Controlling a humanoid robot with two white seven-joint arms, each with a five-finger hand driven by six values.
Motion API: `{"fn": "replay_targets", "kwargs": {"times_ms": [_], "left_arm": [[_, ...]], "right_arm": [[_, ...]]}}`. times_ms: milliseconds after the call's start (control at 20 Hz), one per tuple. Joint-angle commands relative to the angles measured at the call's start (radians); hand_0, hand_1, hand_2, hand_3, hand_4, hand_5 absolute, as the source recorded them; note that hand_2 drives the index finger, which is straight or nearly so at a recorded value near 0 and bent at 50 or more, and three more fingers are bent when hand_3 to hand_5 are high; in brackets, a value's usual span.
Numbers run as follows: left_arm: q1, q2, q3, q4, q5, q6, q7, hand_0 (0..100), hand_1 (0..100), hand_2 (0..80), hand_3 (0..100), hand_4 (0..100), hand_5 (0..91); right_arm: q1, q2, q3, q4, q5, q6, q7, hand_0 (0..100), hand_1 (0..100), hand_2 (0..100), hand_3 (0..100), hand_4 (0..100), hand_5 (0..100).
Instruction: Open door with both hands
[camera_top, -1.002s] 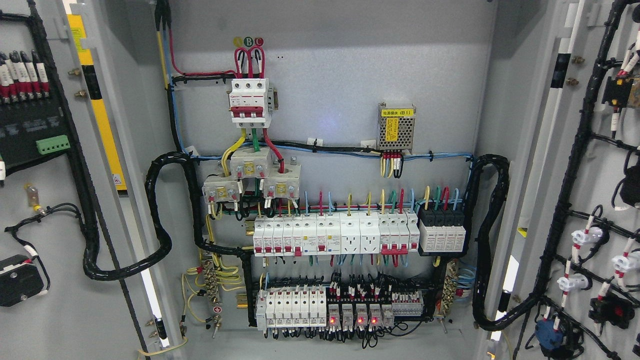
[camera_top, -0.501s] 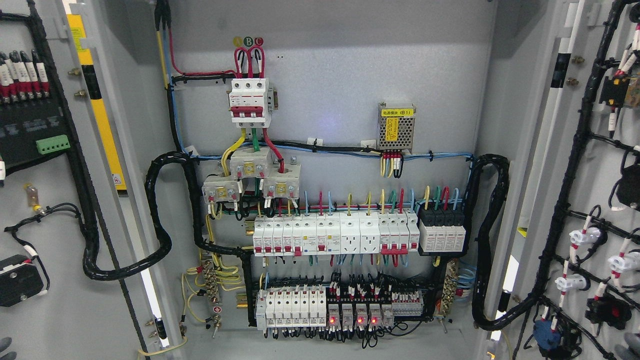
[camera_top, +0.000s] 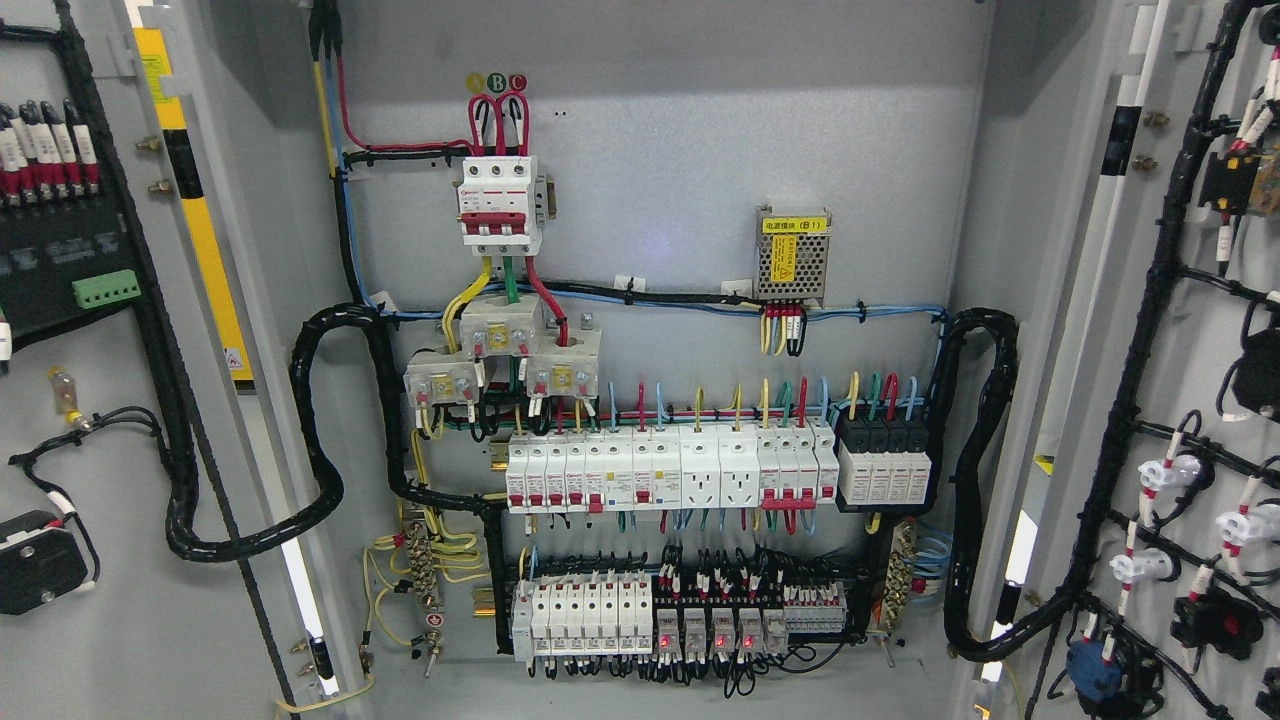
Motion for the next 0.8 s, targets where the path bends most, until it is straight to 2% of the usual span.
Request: {"fn": "replay_targets", "kwargs": {"times_ms": [0,100,250,351,451,551,651,751], "left_arm": [[0.002,-0.319,-0.192,0.512,-0.198,-0.016,0.086,0,0,0.0,0,0,0.0],[-0.029,-0.328,-0.189,0.736,-0.197,-0.024,0.109,0,0,0.0,0,0,0.0],[-0.089,-0.33,-0.195,1.014,-0.198,-0.021,0.114,0,0,0.0,0,0,0.0],[-0.124,-0.328,-0.203,1.178,-0.208,-0.013,0.106,0,0,0.0,0,0,0.0],[-0.184,-0.327,-0.2,1.345,-0.209,-0.013,0.106,0,0,0.0,0,0,0.0],[-0.213,-0.325,-0.201,1.462,-0.211,-0.01,0.108,0,0,0.0,0,0,0.0],[-0.219,-0.325,-0.213,1.541,-0.232,0.006,0.112,0,0,0.0,0,0,0.0],[-0.216,-0.319,-0.262,1.564,-0.281,0.022,0.123,0,0,0.0,0,0,0.0]], "right_arm": [[-0.029,0.112,0.235,0.55,0.116,-0.01,0.0,20,12,0,0,0,0],[-0.048,0.15,0.235,0.717,0.165,-0.014,-0.005,20,12,0,0,0,0],[-0.078,0.196,0.221,0.968,0.193,-0.014,-0.011,20,12,0,0,0,0],[-0.123,0.223,0.223,1.189,0.195,-0.009,-0.022,20,12,0,0,0,0],[-0.19,0.239,0.232,1.414,0.204,-0.007,-0.057,20,12,0,0,0,0],[-0.256,0.259,0.229,1.637,0.266,-0.003,-0.066,20,12,0,0,0,0],[-0.299,0.263,0.22,1.743,0.338,0.0,-0.068,20,12,0,0,0,0],[-0.309,0.261,0.221,1.764,0.371,0.029,-0.069,20,12,0,0,0,0]]}}
